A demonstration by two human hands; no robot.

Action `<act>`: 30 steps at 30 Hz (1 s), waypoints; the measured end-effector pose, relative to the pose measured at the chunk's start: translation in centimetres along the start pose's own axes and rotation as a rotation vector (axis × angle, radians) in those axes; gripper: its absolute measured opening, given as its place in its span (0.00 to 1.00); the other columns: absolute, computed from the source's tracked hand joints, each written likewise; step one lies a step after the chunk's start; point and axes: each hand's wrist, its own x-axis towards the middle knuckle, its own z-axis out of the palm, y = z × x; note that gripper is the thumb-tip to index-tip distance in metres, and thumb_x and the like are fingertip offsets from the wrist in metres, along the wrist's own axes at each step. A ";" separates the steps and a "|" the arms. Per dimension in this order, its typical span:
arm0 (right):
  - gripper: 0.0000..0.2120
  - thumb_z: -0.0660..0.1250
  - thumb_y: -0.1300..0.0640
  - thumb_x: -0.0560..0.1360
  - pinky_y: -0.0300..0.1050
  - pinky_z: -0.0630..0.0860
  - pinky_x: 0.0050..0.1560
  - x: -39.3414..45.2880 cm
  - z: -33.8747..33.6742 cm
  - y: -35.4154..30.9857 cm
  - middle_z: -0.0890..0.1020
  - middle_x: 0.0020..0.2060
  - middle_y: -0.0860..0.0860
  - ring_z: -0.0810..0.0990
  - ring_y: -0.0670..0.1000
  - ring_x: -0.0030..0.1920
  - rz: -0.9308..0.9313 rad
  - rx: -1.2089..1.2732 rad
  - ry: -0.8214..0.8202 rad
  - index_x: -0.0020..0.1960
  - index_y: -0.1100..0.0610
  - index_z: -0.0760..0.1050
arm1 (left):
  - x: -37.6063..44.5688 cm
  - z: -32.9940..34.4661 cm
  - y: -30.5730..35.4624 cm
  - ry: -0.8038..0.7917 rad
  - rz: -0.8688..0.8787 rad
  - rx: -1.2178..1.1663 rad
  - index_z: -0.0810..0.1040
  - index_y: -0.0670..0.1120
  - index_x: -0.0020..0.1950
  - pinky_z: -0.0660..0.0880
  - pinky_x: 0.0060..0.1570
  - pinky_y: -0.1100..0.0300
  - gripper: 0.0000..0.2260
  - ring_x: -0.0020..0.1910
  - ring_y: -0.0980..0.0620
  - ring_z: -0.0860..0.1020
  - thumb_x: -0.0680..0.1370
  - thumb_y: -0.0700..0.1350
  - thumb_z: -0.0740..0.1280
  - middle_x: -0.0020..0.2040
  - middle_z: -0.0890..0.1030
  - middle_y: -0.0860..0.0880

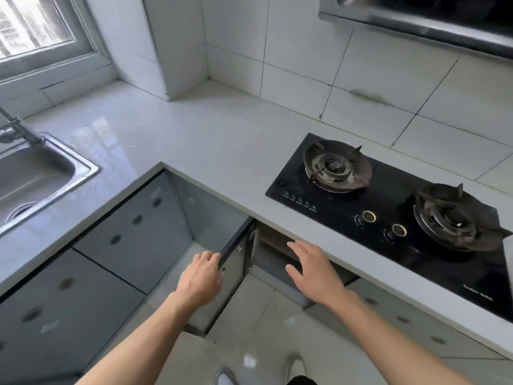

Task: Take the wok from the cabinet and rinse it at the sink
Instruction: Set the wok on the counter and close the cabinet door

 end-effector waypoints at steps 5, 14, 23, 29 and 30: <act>0.28 0.61 0.49 0.79 0.46 0.58 0.75 3.6 1.0 0.6 0.64 0.74 0.50 0.59 0.50 0.74 0.001 -0.032 -0.047 0.76 0.55 0.59 | 1.3 1.9 -1.5 -0.033 -0.041 -0.052 0.69 0.51 0.58 0.75 0.52 0.52 0.11 0.60 0.48 0.68 0.75 0.45 0.57 0.61 0.72 0.52; 0.36 0.61 0.46 0.79 0.53 0.53 0.76 8.4 3.4 3.9 0.50 0.79 0.55 0.47 0.56 0.78 0.079 -0.173 -0.233 0.79 0.56 0.46 | 1.4 5.0 -2.5 -0.133 -0.152 -0.077 0.64 0.50 0.64 0.75 0.50 0.51 0.17 0.58 0.48 0.69 0.75 0.43 0.55 0.61 0.72 0.51; 0.36 0.63 0.48 0.79 0.51 0.55 0.76 9.2 4.1 4.6 0.53 0.78 0.55 0.51 0.55 0.78 0.055 -0.172 -0.230 0.78 0.58 0.48 | 1.6 5.3 -0.5 -0.123 -0.204 -0.178 0.71 0.47 0.57 0.74 0.48 0.49 0.13 0.51 0.45 0.71 0.73 0.40 0.57 0.52 0.73 0.48; 0.33 0.60 0.50 0.80 0.52 0.52 0.77 8.8 3.8 5.7 0.53 0.78 0.53 0.50 0.54 0.78 0.034 -0.149 -0.241 0.78 0.57 0.49 | 2.1 6.0 2.5 -0.188 -0.101 -0.235 0.69 0.43 0.42 0.74 0.41 0.50 0.05 0.42 0.39 0.74 0.69 0.38 0.56 0.41 0.76 0.45; 0.32 0.60 0.51 0.80 0.52 0.53 0.77 8.6 3.7 6.0 0.54 0.78 0.53 0.50 0.54 0.78 0.042 -0.128 -0.235 0.78 0.57 0.49 | 2.1 6.2 3.3 -0.207 -0.086 -0.259 0.68 0.44 0.40 0.73 0.40 0.50 0.04 0.41 0.38 0.74 0.69 0.37 0.56 0.39 0.76 0.45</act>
